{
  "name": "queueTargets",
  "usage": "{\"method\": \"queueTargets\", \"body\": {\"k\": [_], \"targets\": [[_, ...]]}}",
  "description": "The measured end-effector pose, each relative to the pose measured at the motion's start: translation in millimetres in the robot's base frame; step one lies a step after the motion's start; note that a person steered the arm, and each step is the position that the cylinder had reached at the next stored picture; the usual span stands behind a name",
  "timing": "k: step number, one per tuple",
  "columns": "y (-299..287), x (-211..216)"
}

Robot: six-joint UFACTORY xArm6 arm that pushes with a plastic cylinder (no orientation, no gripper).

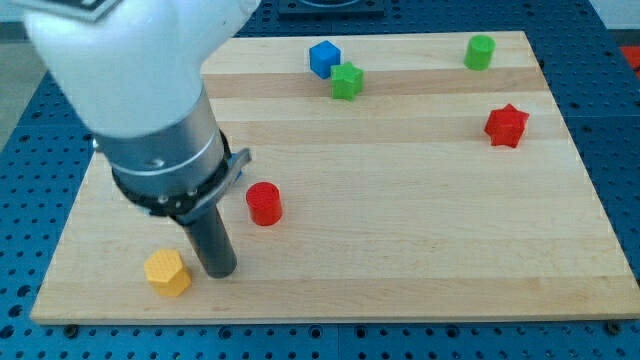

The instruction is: Move yellow hexagon to bottom left

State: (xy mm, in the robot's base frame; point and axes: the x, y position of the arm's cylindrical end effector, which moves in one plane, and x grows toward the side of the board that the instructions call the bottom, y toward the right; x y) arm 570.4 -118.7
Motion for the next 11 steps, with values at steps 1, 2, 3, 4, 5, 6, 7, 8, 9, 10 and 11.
{"method": "queueTargets", "body": {"k": [1,2,3,4,5,6,7,8,9,10,11], "targets": [[0,0],[-11,0],[-35,0],[-53,0],[-69,0],[-58,7],[-51,27],[-51,27],[-64,17],[-79,1],[-87,-14]]}}
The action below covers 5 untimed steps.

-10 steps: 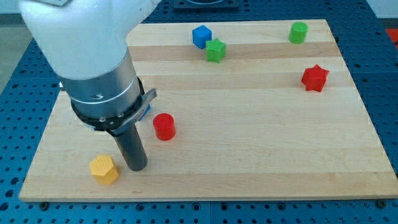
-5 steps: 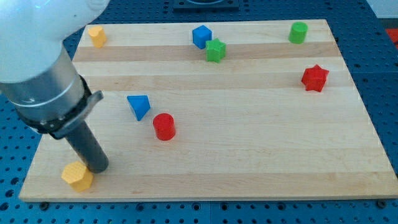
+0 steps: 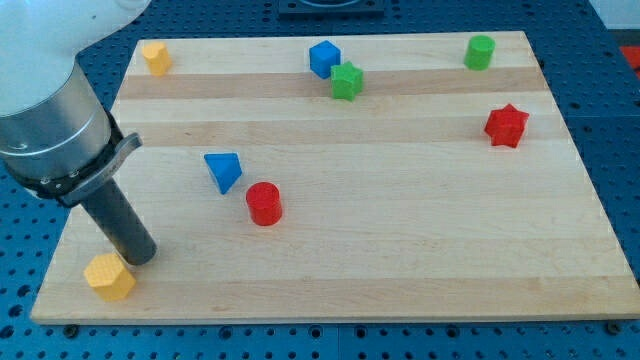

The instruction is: Move yellow hexagon to bottom left

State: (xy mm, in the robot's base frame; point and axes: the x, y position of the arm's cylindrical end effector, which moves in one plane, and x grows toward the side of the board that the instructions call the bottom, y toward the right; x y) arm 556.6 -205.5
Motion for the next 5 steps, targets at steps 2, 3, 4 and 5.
{"method": "queueTargets", "body": {"k": [2,3,4,5], "targets": [[20,7],[21,20],[20,22],[5,34]]}}
